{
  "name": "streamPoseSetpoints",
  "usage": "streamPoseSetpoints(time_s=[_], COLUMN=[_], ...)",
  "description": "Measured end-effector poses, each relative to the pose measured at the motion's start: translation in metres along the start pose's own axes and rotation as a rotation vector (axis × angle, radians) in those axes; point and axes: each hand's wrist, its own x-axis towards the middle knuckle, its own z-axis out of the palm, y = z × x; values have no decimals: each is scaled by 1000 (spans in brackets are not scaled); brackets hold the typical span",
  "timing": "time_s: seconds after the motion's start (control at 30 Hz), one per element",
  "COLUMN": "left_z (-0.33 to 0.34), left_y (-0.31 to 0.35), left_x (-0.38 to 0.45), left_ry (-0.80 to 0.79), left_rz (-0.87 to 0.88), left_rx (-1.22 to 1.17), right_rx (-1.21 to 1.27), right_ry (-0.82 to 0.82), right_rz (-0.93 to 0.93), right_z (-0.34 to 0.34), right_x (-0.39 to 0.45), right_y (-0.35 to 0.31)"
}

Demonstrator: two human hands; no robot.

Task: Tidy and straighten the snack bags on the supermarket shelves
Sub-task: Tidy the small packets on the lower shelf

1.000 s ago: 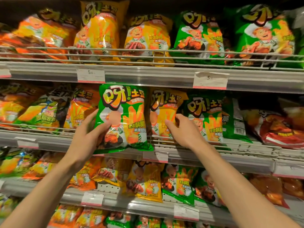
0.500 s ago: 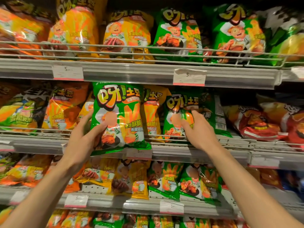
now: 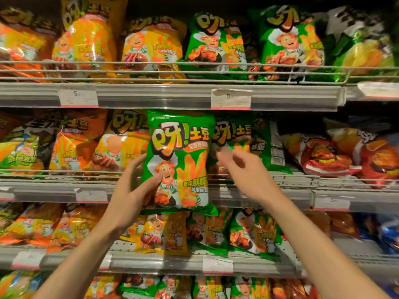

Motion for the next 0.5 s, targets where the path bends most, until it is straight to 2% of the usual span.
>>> streamPoseSetpoints(time_s=[0.1,0.27,0.4,0.5], left_z=[24,69,102,113], left_y=[5,19,28,34], left_x=[2,8,16,23], left_ry=[-26,-13,-52,-126], left_rz=[28,45,75,95], left_rx=[35,17,27,129], right_rx=[90,182,201,220], right_ry=[-117,-138,-7,114], right_rz=[36,175,157,173], right_z=[-2,-15,-32,-57], right_x=[-9,-24,-30,-23], right_y=[-3,8,20,35])
